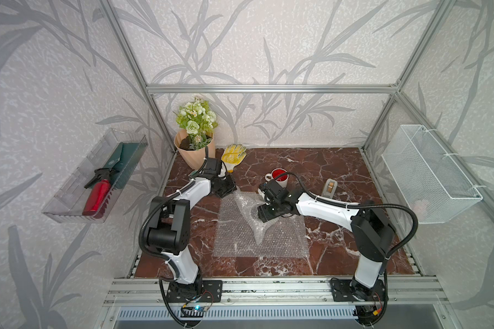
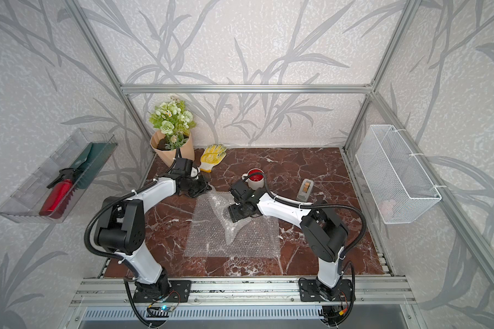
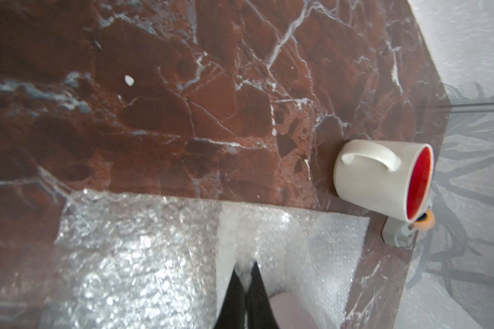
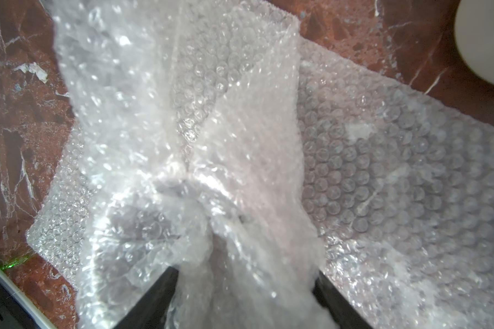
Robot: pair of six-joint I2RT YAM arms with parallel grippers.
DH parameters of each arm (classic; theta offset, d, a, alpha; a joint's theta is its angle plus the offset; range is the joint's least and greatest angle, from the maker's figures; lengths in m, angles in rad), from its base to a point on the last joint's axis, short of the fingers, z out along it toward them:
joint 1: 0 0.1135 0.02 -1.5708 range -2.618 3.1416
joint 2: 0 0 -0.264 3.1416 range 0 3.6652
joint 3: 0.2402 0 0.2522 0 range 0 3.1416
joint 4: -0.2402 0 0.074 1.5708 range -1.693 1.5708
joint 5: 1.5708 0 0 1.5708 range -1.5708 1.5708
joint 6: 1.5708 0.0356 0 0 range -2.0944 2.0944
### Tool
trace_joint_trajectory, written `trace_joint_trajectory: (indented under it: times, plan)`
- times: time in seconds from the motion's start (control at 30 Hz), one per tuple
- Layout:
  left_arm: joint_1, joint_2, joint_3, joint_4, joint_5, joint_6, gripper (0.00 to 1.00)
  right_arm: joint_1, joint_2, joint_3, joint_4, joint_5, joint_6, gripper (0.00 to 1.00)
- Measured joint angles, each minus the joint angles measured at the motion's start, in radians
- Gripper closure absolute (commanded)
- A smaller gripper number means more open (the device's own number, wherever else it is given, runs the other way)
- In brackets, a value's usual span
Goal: Wrap mugs in bubble wrap
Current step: Wrap the mug in bubble wrap.
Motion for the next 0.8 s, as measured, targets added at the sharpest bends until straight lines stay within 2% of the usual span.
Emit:
trace_joint_trajectory:
  times: [0.33, 0.47, 0.6, 0.8]
  plan:
    - [-0.035, -0.328, -0.36, 0.298, 0.153, -0.114, 1.0, -0.008, 0.016, 0.013, -0.005, -0.023, -0.004, 0.34]
    - [-0.074, -0.436, -0.43, 0.35, 0.188, -0.144, 1.0, -0.008, 0.021, 0.013, -0.005, -0.029, -0.003, 0.35]
    - [-0.122, -0.494, -0.463, 0.378, 0.214, -0.155, 1.0, -0.008, 0.031, 0.013, -0.005, -0.042, 0.0, 0.35]
    - [-0.19, -0.498, -0.529, 0.443, 0.222, -0.179, 1.0, -0.008, 0.035, 0.013, -0.002, -0.05, 0.011, 0.35]
